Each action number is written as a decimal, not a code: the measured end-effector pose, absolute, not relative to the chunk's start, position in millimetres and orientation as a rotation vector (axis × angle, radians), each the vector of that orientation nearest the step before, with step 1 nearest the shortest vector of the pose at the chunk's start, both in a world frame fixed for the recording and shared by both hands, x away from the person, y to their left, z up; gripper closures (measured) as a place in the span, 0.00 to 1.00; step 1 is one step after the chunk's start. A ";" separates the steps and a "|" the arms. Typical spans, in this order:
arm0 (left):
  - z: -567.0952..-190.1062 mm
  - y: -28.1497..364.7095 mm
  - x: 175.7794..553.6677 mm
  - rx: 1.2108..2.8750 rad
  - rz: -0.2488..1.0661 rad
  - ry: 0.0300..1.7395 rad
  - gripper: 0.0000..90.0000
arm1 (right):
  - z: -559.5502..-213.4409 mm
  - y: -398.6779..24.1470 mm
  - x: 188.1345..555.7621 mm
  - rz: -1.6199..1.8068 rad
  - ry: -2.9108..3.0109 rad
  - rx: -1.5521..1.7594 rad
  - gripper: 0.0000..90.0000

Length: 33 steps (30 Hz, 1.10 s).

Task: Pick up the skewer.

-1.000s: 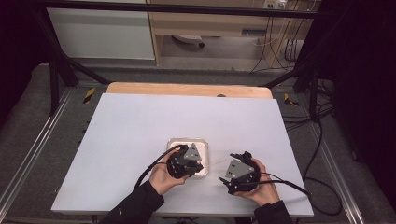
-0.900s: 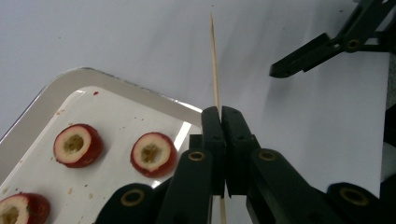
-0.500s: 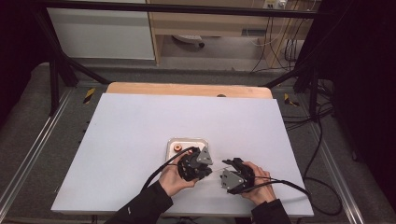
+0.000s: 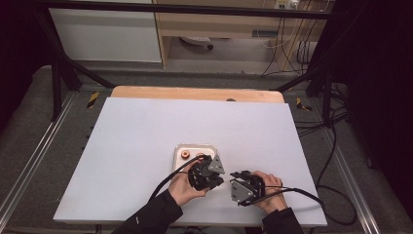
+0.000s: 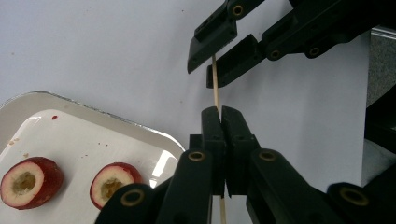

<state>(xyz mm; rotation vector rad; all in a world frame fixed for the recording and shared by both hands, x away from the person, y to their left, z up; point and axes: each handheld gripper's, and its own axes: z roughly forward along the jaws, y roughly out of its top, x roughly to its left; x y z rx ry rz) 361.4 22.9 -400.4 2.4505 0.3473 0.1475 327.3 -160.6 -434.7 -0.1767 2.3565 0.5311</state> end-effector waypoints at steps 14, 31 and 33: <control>-402.6 23.7 363.5 2.448 0.115 0.342 0.98 | -437.8 -159.3 325.0 0.473 2.353 -0.292 0.99; -397.4 23.3 372.3 2.605 0.042 0.415 0.90 | -426.0 -143.7 322.5 0.237 2.268 -0.458 0.99; -399.3 20.9 371.8 2.624 0.037 0.422 0.93 | -425.6 -140.9 322.7 0.221 2.256 -0.492 0.99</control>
